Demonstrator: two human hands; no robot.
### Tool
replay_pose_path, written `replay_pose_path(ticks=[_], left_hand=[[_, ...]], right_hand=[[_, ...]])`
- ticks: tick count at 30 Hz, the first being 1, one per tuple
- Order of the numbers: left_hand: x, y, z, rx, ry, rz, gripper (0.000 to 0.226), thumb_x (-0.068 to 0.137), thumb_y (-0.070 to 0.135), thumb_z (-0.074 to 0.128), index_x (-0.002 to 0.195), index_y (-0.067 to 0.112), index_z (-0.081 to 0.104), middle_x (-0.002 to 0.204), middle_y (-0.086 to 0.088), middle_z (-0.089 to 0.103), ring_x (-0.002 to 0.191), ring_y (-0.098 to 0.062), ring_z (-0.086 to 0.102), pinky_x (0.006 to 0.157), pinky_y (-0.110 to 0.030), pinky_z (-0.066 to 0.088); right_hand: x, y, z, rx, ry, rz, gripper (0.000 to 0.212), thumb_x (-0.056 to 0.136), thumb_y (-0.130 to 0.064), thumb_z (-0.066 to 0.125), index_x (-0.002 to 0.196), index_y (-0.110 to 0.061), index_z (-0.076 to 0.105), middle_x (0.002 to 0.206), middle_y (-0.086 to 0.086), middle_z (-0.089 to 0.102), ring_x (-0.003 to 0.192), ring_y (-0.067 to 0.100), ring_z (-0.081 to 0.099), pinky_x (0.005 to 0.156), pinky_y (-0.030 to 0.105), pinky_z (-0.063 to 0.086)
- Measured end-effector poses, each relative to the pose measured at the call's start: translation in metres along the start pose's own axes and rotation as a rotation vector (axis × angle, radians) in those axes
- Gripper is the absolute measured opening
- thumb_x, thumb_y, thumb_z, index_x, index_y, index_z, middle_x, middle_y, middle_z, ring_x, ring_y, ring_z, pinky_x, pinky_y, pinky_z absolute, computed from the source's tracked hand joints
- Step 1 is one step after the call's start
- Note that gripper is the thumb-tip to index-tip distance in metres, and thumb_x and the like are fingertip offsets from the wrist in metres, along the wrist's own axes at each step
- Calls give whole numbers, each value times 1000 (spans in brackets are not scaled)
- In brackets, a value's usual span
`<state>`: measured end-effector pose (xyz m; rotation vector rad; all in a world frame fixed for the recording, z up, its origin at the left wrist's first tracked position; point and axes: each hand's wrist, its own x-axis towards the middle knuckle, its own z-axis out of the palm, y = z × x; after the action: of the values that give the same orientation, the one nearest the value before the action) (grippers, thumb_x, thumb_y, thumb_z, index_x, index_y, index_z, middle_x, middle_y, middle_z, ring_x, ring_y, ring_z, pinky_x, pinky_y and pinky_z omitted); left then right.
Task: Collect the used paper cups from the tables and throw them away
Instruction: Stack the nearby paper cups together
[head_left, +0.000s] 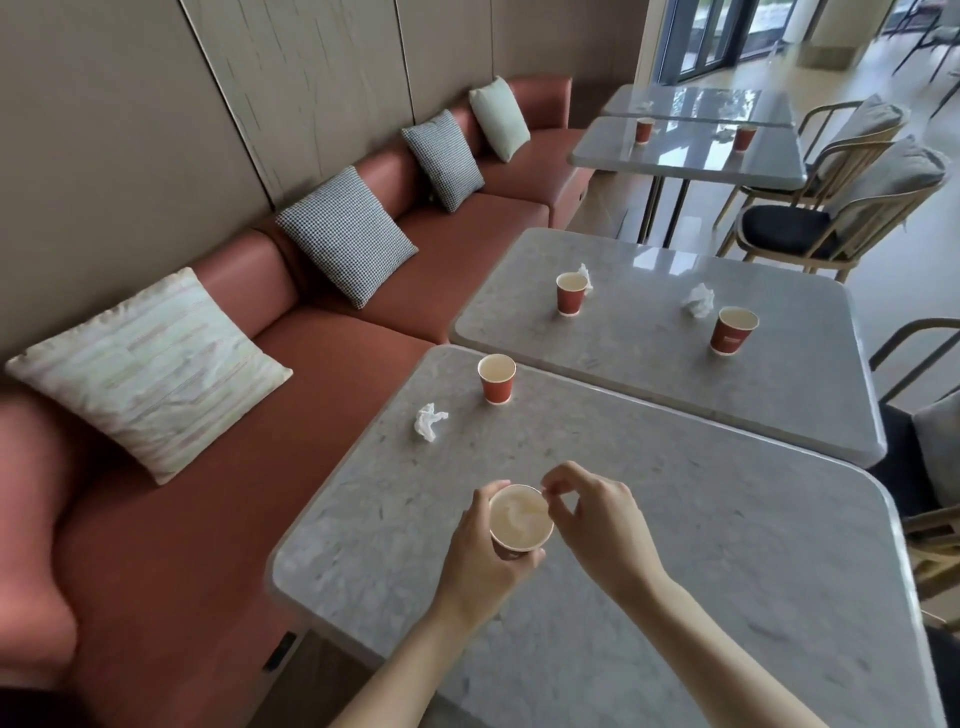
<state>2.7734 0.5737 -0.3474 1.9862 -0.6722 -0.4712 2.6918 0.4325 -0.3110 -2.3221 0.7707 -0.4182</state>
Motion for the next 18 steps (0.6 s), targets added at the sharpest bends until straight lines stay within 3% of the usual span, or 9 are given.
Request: replay_pose_path(ticks=[3,7,12,18], left_hand=[[3,-5,-11,0,28,-28,72,67,30,82,127,41,44,118,16,64,109,-5,62,91,-29,54],[10,-11,-32,19,88,-20,71,67,28,85,122,45,43,114,19,63,105,-1,62,83,-10,47],[23,-21,-57,8,118,6,73,69,24,88,127,39,46,118,12,65,108,-9,64,90,-28,54],[48,-43,-96,-6,123,32,74,69,21,88,131,32,48,119,11,66,109,-9,64,91,-28,53]], right_hand=[[-1,-3,7,51,-45,-47,8,85,-32,66,90,-34,59,91,-24,65,58,0,52,62,32,52],[3,-9,15,53,-69,-92,8,86,-27,67,92,-32,63,94,-20,62,59,5,56,66,34,53],[21,-25,29,77,-76,-92,11,86,-22,65,94,-29,64,93,-19,63,59,5,55,68,35,54],[46,-57,63,60,-87,-75,11,85,-23,65,93,-31,63,90,-23,62,60,4,57,66,33,54]])
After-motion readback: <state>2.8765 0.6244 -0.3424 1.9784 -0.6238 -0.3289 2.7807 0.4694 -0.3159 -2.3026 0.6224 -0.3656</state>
